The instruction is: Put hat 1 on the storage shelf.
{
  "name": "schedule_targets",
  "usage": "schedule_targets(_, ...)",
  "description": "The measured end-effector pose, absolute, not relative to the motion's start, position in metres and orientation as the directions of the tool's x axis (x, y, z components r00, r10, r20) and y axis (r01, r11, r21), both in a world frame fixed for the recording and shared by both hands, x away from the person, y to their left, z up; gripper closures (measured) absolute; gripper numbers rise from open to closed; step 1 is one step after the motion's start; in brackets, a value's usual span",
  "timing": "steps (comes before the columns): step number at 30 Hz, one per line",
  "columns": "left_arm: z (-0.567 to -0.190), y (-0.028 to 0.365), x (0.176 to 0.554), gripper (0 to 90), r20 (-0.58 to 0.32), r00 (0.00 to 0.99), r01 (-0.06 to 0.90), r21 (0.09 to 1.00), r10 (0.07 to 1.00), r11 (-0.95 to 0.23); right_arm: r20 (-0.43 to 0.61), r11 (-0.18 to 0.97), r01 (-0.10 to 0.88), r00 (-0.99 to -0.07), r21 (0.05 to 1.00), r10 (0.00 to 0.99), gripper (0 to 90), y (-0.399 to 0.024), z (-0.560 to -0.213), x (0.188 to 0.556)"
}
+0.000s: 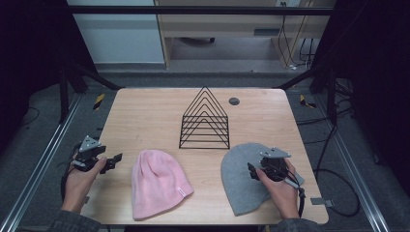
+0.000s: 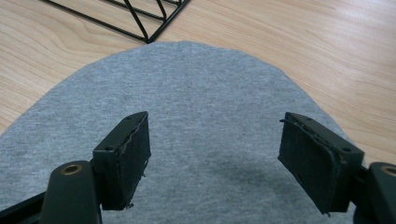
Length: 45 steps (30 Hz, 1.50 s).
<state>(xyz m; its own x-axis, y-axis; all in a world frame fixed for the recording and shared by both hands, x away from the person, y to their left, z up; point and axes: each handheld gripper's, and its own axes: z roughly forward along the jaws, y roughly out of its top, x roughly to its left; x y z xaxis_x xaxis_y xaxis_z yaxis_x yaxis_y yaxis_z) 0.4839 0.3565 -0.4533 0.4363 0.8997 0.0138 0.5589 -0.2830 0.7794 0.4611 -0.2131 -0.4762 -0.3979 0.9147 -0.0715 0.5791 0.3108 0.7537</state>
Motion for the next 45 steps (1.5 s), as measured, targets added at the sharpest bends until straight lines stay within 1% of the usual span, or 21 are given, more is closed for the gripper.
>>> schedule_targets(3,-0.446,0.347,0.483,22.8,-0.004,0.464,0.543,0.792,0.886,-0.28,-0.064,0.301,0.578,-0.394,0.758,0.917,25.6,-0.213,-0.477,0.461)
schedule_targets(5,-0.441,0.338,0.483,22.3,-0.033,0.483,0.539,0.799,0.875,-0.267,-0.065,0.298,0.575,-0.391,0.762,0.918,25.9,-0.214,-0.476,0.46)
schedule_targets(7,-0.437,0.331,0.482,20.3,-0.04,0.493,0.534,0.802,0.869,-0.266,-0.068,0.299,0.57,-0.39,0.766,0.918,26.0,-0.216,-0.476,0.46)
schedule_targets(9,-0.431,0.321,0.485,17.7,-0.078,0.52,0.535,0.806,0.851,-0.253,-0.049,0.277,0.58,-0.376,0.766,0.925,25.4,-0.217,-0.476,0.46)
schedule_targets(10,-0.429,0.316,0.488,16.8,-0.08,0.531,0.54,0.799,0.844,-0.264,-0.049,0.275,0.579,-0.374,0.767,0.926,24.9,-0.217,-0.476,0.461)
schedule_targets(12,-0.424,0.306,0.495,17.1,-0.057,0.541,0.536,0.792,0.839,-0.292,-0.044,0.27,0.588,-0.37,0.763,0.928,24.5,-0.217,-0.477,0.462)
schedule_targets(13,-0.422,0.303,0.5,18.3,-0.076,0.543,0.536,0.798,0.836,-0.275,-0.047,0.271,0.588,-0.368,0.762,0.929,24.5,-0.217,-0.478,0.462)
schedule_targets(14,-0.421,0.299,0.505,22.4,-0.097,0.549,0.534,0.805,0.83,-0.259,-0.046,0.272,0.589,-0.369,0.761,0.928,24.5,-0.217,-0.478,0.463)
schedule_targets(15,-0.421,0.297,0.508,26.8,-0.089,0.553,0.53,0.805,0.828,-0.268,-0.052,0.276,0.585,-0.369,0.763,0.928,24.6,-0.217,-0.477,0.463)
schedule_targets(16,-0.423,0.293,0.513,28.9,-0.067,0.549,0.525,0.803,0.833,-0.281,-0.05,0.273,0.58,-0.37,0.768,0.928,25.8,-0.216,-0.475,0.462)
schedule_targets(18,-0.427,0.292,0.513,30.4,-0.078,0.549,0.525,0.807,0.832,-0.271,-0.048,0.27,0.578,-0.37,0.77,0.928,26.0,-0.216,-0.475,0.461)
schedule_targets(20,-0.432,0.291,0.511,35.5,-0.094,0.542,0.535,0.804,0.835,-0.257,-0.049,0.277,0.579,-0.377,0.767,0.925,26.1,-0.215,-0.475,0.46)
schedule_targets(22,-0.434,0.289,0.508,35.8,-0.078,0.562,0.538,0.791,0.823,-0.292,-0.04,0.272,0.586,-0.377,0.763,0.925,25.7,-0.213,-0.476,0.46)
schedule_targets(25,-0.437,0.283,0.506,35.6,-0.085,0.601,0.54,0.777,0.795,-0.325,-0.032,0.275,0.596,-0.385,0.754,0.922,25.8,-0.21,-0.476,0.461)
schedule_targets(27,-0.442,0.28,0.505,35.6,-0.048,0.609,0.546,0.749,0.792,-0.375,-0.044,0.29,0.592,-0.394,0.752,0.918,25.7,-0.209,-0.476,0.462)
schedule_targets(29,-0.448,0.28,0.506,37.8,-0.043,0.604,0.569,0.722,0.796,-0.393,-0.047,0.295,0.596,-0.395,0.747,0.917,25.6,-0.208,-0.476,0.461)
schedule_targets(32,-0.46,0.28,0.505,46.0,-0.041,0.618,0.604,0.664,0.785,-0.441,-0.045,0.294,0.601,-0.394,0.743,0.918,25.6,-0.208,-0.477,0.461)
schedule_targets(33,-0.463,0.279,0.505,46.4,-0.054,0.622,0.615,0.651,0.781,-0.445,-0.046,0.297,0.6,-0.396,0.743,0.917,25.6,-0.208,-0.478,0.461)
schedule_targets(38,-0.468,0.275,0.505,50.3,-0.072,0.633,0.625,0.634,0.77,-0.455,-0.041,0.296,0.605,-0.398,0.739,0.916,25.2,-0.207,-0.478,0.462)
schedule_targets(41,-0.47,0.271,0.505,56.3,-0.078,0.643,0.623,0.631,0.762,-0.462,-0.049,0.301,0.6,-0.398,0.741,0.916,24.9,-0.208,-0.478,0.462)
schedule_targets(45,-0.473,0.268,0.506,60.0,-0.079,0.639,0.634,0.617,0.765,-0.466,-0.038,0.297,0.612,-0.399,0.733,0.916,24.6,-0.207,-0.478,0.462)
